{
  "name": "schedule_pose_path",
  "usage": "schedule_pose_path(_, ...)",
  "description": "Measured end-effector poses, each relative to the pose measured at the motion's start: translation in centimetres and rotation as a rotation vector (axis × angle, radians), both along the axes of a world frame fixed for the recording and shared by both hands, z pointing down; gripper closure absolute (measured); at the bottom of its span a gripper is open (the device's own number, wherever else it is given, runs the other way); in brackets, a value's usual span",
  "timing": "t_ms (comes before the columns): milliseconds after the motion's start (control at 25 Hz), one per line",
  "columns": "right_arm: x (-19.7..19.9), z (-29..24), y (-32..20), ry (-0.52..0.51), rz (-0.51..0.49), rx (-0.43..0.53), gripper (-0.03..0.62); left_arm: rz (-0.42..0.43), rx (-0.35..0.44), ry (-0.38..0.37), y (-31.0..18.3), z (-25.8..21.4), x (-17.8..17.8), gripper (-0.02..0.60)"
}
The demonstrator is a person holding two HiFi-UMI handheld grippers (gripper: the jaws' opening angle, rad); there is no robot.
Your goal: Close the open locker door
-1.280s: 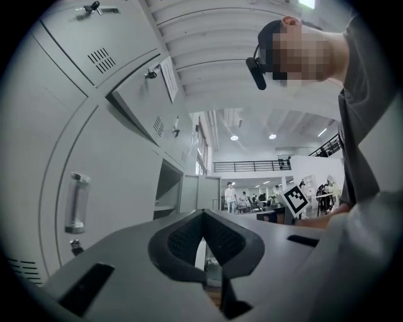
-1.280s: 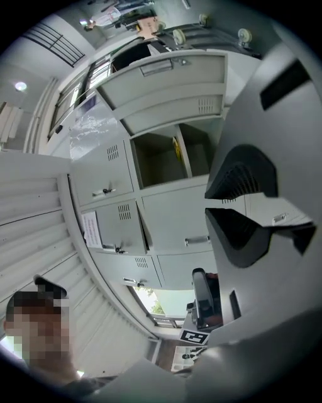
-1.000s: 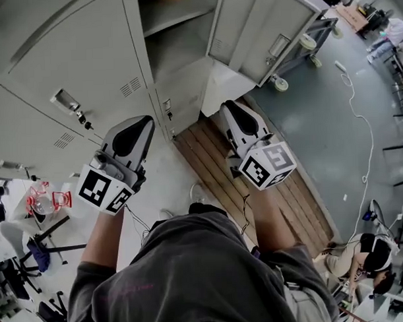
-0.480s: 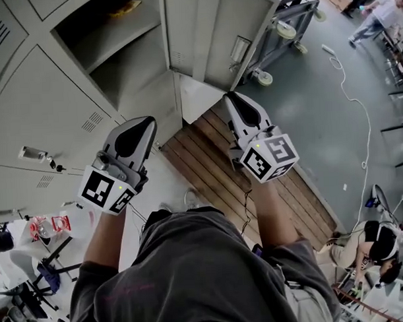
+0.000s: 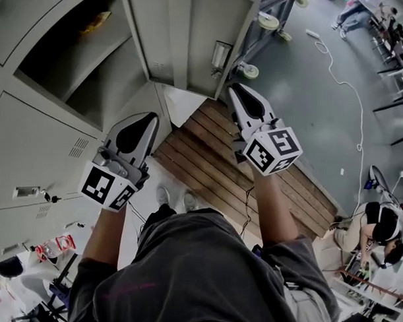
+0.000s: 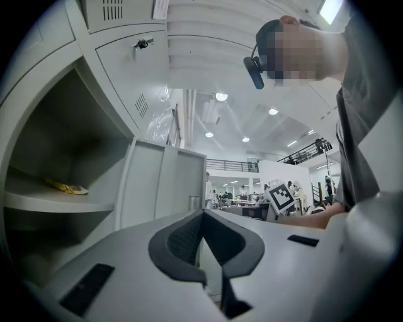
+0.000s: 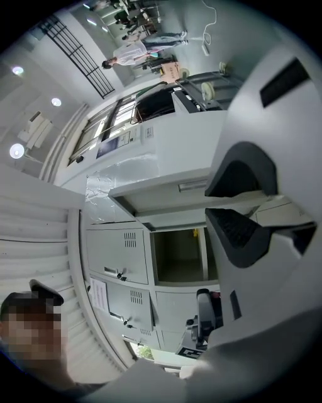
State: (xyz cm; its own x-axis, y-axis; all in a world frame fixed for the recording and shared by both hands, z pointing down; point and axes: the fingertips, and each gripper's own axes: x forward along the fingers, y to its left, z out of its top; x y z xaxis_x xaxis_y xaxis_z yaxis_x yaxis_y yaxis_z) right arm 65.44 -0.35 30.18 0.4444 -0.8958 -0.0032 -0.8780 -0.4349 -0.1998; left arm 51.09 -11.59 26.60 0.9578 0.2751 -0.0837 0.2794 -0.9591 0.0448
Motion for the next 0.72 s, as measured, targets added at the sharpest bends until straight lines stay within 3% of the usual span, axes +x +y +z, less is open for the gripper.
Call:
schedule_pose_path(280,2.5,-0.5,-0.2,0.015,0.08,-0.015,0.509,0.083,-0.016,-0.003,-1.4,0.2,2.3,0.568)
schedule_pose_path(720,5.3,-1.3,-1.6,0.021,0.113,-0.018,0.469,0.131,-0.009,-0.009,-3.2,-0.2,4.0,0.566)
